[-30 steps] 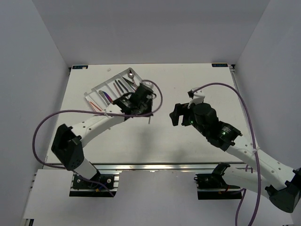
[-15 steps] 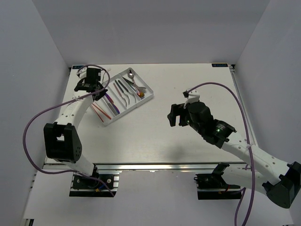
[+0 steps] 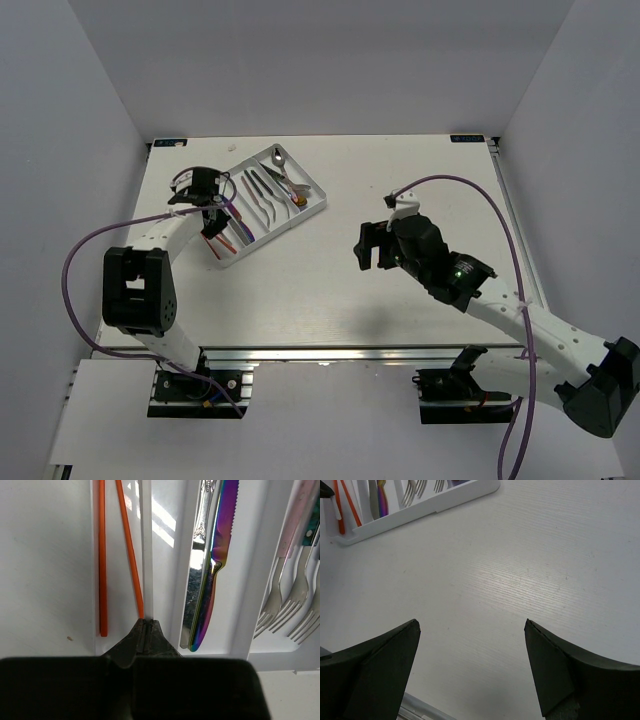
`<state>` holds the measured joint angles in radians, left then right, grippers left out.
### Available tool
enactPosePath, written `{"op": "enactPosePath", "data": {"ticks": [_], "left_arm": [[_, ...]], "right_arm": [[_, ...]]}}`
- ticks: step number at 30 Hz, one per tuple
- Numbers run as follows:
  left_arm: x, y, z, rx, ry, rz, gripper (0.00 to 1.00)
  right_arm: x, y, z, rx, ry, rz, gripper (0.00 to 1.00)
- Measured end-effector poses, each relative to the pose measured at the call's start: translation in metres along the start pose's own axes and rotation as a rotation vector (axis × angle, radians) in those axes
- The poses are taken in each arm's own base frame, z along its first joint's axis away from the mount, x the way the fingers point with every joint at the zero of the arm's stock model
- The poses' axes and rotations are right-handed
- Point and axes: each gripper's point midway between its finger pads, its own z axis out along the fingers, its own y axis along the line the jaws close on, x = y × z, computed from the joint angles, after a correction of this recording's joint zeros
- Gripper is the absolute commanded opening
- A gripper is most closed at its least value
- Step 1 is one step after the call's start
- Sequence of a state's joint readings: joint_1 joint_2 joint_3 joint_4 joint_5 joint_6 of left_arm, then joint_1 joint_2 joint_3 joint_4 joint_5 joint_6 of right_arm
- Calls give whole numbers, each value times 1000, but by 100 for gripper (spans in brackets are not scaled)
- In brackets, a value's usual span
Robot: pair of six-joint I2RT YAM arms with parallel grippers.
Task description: Sort the eating utensils into containers
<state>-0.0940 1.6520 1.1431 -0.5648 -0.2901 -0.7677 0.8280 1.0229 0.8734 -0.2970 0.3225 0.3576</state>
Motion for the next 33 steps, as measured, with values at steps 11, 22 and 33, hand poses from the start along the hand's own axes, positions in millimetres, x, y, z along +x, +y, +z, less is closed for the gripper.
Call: {"op": "enactPosePath", "data": {"ticks": [11, 22, 33], "left_arm": [[11, -3, 9, 27, 36, 34, 8], [23, -2, 3, 67, 72, 50, 66], [-33, 3, -94, 195, -164, 115, 94]], "right_arm": [[7, 4, 5, -19, 32, -4, 89], [8, 5, 7, -23, 37, -8, 89], [-10, -35, 5, 122, 0, 12, 89]]}}
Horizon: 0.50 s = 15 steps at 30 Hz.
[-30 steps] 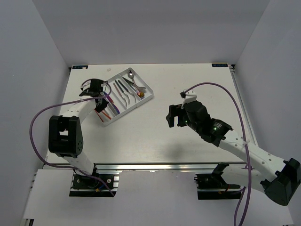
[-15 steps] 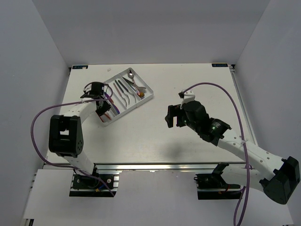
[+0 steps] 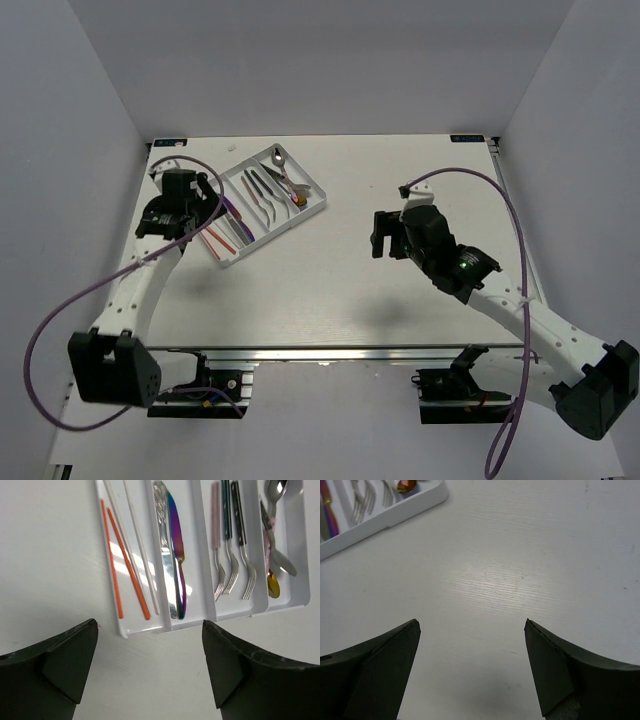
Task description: Sort the eating utensils into containers
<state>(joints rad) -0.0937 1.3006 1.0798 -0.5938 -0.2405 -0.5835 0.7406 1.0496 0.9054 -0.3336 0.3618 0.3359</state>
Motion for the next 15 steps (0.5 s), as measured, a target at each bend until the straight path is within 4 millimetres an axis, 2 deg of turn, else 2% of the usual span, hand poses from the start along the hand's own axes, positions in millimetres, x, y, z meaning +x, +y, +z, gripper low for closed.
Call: {"op": "enactPosePath", "data": {"ticks": [5, 7, 10, 15], "left_arm": [[-47, 19, -67, -3, -235, 24, 96], [-56, 30, -89, -9, -317, 19, 96], [-55, 50, -114, -23, -405, 9, 97], [-47, 66, -137, 8, -494, -2, 97]], "right_arm": [[-6, -34, -17, 151, -26, -4, 89], [-15, -41, -28, 183, -57, 1, 89], [-34, -54, -50, 227, -131, 18, 89], [-53, -65, -91, 215, -247, 63, 89]]}}
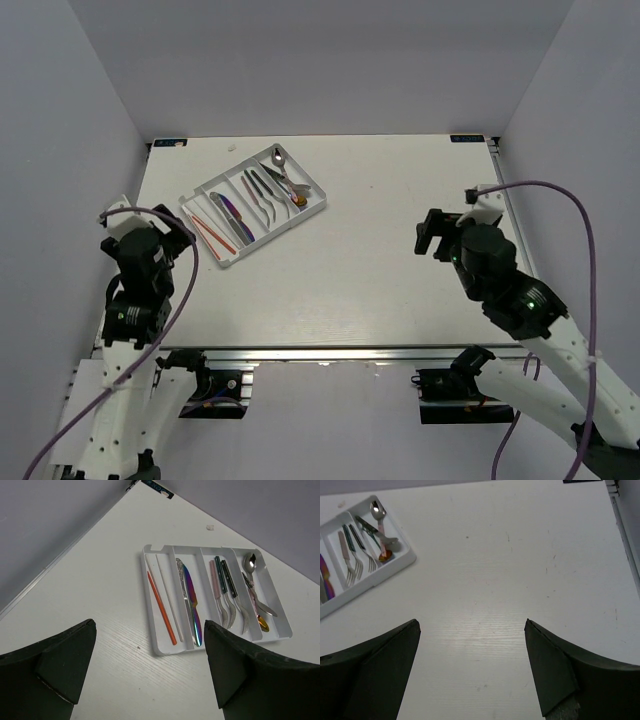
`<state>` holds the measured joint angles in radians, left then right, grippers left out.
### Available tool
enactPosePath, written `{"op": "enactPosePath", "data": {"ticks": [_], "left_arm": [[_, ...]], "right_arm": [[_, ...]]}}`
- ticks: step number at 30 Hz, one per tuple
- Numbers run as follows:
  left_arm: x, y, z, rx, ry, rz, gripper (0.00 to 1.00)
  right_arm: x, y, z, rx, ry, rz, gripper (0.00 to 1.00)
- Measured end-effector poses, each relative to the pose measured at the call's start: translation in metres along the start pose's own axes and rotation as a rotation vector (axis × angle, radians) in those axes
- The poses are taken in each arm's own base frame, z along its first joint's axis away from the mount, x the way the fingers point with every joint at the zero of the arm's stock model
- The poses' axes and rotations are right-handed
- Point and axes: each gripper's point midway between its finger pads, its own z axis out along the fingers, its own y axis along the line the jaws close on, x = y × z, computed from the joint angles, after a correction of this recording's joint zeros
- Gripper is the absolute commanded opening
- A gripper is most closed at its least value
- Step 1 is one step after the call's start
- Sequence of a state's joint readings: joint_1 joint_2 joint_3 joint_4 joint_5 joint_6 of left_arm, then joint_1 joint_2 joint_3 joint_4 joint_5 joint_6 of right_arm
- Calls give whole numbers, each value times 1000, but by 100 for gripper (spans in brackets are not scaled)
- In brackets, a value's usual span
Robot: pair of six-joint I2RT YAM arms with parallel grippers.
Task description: Sort the eating utensils into containers
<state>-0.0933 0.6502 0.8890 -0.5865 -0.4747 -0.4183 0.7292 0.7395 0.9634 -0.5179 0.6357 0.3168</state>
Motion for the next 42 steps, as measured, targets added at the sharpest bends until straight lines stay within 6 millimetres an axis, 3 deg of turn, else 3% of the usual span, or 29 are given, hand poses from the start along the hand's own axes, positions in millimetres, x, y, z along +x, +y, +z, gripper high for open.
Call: {"op": "enactPosePath", "data": {"ticks": [5, 11, 15, 21, 42], "left_arm": [[2, 10, -16, 34, -75, -25, 97], [7, 7, -16, 63, -79, -19, 98], [9, 1, -16, 87, -76, -18, 97], [7, -2, -17, 102, -84, -22, 98], [17, -2, -9, 88, -59, -1, 98]], "right_arm": [[-12, -17, -22, 7, -87, 43, 89], [20, -27, -13, 51, -35, 4, 89], [34, -26, -5, 64, 6, -16, 89], [38, -22, 0, 62, 27, -12, 89], [35, -13, 3, 34, 18, 24, 89]]}}
